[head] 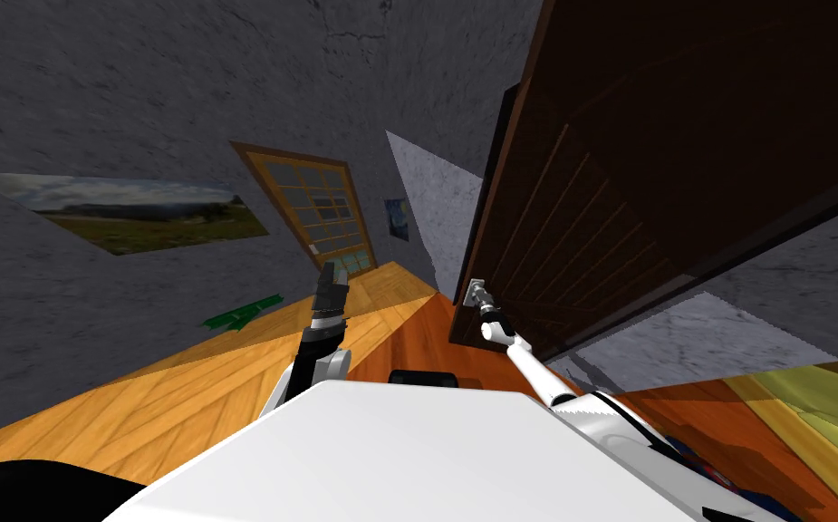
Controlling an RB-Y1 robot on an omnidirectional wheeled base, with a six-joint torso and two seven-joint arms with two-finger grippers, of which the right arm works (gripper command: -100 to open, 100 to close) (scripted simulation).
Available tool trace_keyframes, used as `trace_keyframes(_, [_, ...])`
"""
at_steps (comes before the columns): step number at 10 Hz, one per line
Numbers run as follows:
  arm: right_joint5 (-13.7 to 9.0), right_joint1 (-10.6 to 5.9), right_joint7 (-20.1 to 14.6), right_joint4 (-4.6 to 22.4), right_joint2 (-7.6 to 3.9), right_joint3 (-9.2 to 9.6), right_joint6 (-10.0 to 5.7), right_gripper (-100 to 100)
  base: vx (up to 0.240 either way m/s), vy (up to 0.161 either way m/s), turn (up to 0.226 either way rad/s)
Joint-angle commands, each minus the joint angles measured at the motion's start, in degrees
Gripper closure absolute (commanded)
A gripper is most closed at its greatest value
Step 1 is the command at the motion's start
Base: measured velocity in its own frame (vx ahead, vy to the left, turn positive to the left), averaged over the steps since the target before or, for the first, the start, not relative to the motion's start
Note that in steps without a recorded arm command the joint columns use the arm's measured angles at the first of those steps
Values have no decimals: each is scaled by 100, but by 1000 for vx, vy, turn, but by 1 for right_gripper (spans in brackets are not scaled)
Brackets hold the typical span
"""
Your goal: Pull the door open
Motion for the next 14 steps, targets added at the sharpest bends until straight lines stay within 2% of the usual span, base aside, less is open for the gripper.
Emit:
trace_keyframes(1, [27, -2, -110, -28, -46, 115, -47, 100, -199, -58, 60])
trace_keyframes(2, [12, 0, -56, -23, -34, 62, -9, 100, -88, -25, 24])
trace_keyframes(3, [37, 45, -169, -87, -104, 201, -25, 100, -163, -48, 83])
trace_keyframes(10, [122, 174, -577, -384, -408, 696, -125, 100, -186, -91, 88])
trace_keyframes(12, [139, 200, -661, -444, -470, 797, -145, 100, -181, -78, 61])
trace_keyframes(13, [135, 197, -621, -418, -442, 769, -121, 100, -71, -30, 24])
trace_keyframes(14, [154, 244, -728, -484, -533, 904, -160, 100, -130, -60, 75])
